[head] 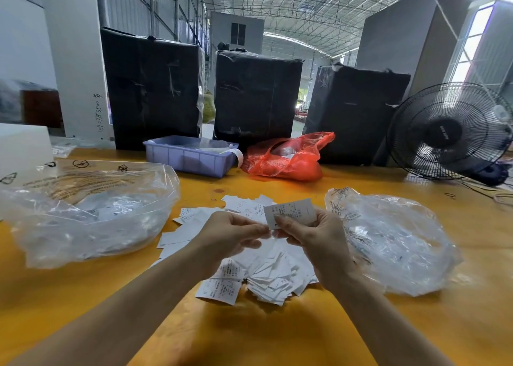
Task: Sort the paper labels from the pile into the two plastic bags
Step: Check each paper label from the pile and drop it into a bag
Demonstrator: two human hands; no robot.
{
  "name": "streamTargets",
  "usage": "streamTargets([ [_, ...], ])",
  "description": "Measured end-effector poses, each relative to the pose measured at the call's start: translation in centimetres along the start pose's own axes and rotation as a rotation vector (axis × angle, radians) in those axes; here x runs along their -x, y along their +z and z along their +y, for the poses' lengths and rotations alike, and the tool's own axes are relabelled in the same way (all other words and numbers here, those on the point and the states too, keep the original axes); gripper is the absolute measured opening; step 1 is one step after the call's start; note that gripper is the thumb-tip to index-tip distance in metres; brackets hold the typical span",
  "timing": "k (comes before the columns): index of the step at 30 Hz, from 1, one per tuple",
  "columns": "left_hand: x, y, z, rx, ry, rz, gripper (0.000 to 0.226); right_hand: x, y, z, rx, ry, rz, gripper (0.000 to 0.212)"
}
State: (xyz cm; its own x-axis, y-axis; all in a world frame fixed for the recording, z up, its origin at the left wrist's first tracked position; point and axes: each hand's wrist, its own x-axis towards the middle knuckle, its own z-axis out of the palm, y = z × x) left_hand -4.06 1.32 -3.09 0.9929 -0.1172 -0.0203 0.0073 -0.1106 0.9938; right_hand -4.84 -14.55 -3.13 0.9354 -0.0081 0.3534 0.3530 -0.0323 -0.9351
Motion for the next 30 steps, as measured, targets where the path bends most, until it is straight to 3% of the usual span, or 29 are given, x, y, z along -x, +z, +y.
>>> streamTargets([
  [14,0.11,-0.24,0.12,0.042,-0.029,-0.011,0.008,0.03,0.03,0.19,0.021,-0.047,-0.016,0.01],
  [23,0.17,-0.37,0.14,0.076,0.029,0.074,0.008,-0.29,-0.33,0.07,-0.042,0.212,-0.116,0.01],
  [30,0.0,-0.37,0.03,0.104,-0.001,0.114,0.004,-0.34,-0.88,-0.11,0.005,0.312,-0.22,0.011],
])
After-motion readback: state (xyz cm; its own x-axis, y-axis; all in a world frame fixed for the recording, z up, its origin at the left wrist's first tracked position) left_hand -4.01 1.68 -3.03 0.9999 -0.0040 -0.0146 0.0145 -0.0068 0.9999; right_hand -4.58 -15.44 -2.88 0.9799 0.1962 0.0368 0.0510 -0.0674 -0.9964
